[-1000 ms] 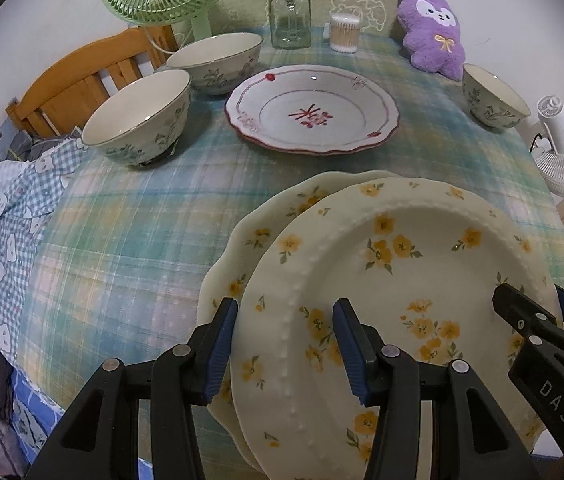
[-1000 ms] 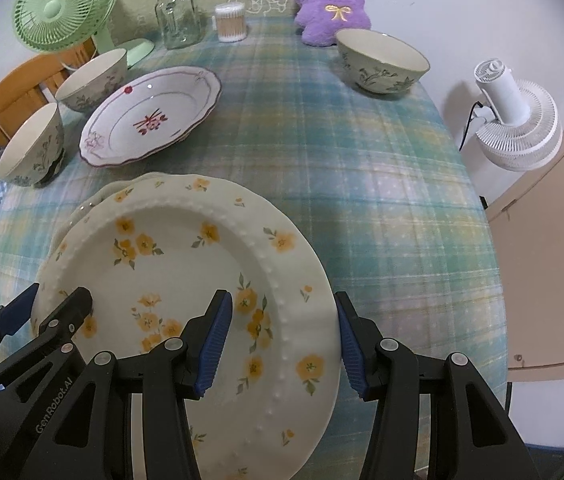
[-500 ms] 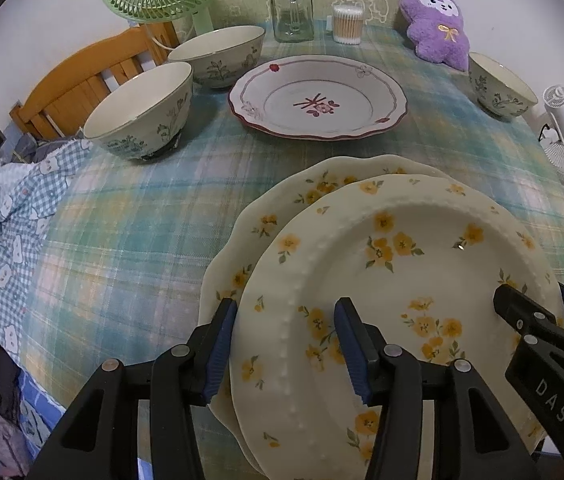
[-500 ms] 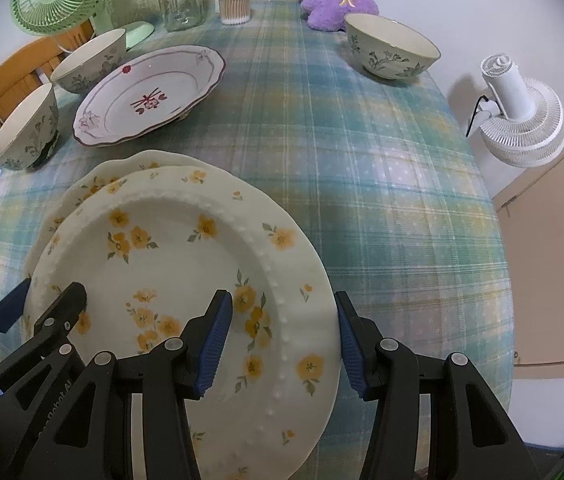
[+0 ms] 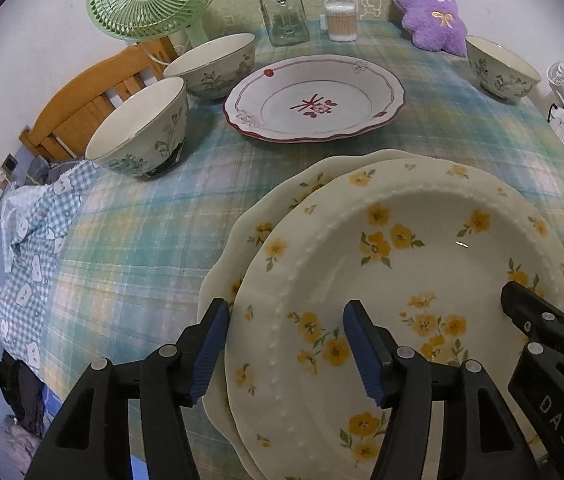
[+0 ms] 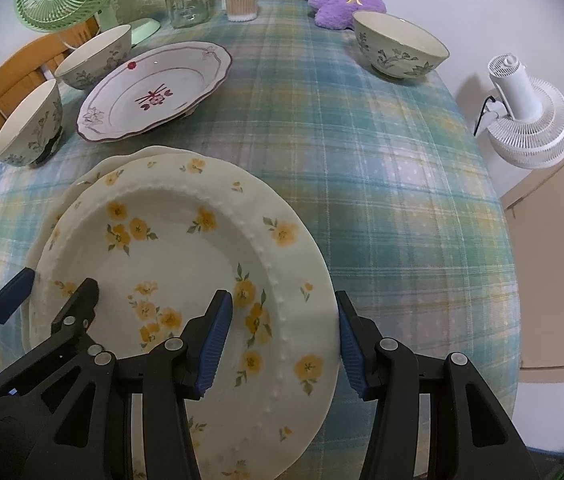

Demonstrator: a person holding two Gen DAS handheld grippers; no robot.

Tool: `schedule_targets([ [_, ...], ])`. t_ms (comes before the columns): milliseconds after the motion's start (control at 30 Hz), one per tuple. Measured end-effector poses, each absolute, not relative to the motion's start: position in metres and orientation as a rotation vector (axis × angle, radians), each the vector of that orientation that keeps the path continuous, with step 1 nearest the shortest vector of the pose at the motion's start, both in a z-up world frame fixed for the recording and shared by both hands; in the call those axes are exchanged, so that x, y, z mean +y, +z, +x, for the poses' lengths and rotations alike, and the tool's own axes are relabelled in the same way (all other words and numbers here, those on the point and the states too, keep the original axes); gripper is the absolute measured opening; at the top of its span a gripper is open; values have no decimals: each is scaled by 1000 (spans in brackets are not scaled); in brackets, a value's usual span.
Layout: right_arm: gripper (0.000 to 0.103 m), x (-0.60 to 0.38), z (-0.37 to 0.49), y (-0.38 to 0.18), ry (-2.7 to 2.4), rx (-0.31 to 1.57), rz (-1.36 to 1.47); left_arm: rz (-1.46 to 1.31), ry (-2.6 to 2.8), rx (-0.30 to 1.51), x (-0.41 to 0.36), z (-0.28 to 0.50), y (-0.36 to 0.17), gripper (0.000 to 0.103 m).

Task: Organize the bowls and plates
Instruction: 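Lower the dotted-rim plate onto the large yellow-flower plate, then open both grippers and move them toward the red-rimmed white plate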

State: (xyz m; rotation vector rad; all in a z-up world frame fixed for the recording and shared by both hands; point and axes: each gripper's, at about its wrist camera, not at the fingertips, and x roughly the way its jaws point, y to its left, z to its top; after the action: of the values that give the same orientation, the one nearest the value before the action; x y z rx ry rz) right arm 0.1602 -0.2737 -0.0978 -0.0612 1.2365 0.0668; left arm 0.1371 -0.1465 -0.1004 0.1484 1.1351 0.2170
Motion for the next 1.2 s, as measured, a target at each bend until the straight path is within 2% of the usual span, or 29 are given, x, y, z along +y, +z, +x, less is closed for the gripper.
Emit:
schedule_targets([
  [300, 54, -288, 156, -88, 15, 1232, -38, 159, 221, 1118, -140, 135, -94, 66],
  [433, 35, -283, 154, -85, 41, 1230, -39, 120, 203, 1112, -133, 134, -89, 66],
  [1033, 39, -262, 160, -96, -5, 1239, -52, 78, 80, 1105, -125, 136, -87, 66],
  [1200, 40, -262, 162, -96, -13, 1252, -42, 60, 53, 1105, -121, 138, -85, 69],
])
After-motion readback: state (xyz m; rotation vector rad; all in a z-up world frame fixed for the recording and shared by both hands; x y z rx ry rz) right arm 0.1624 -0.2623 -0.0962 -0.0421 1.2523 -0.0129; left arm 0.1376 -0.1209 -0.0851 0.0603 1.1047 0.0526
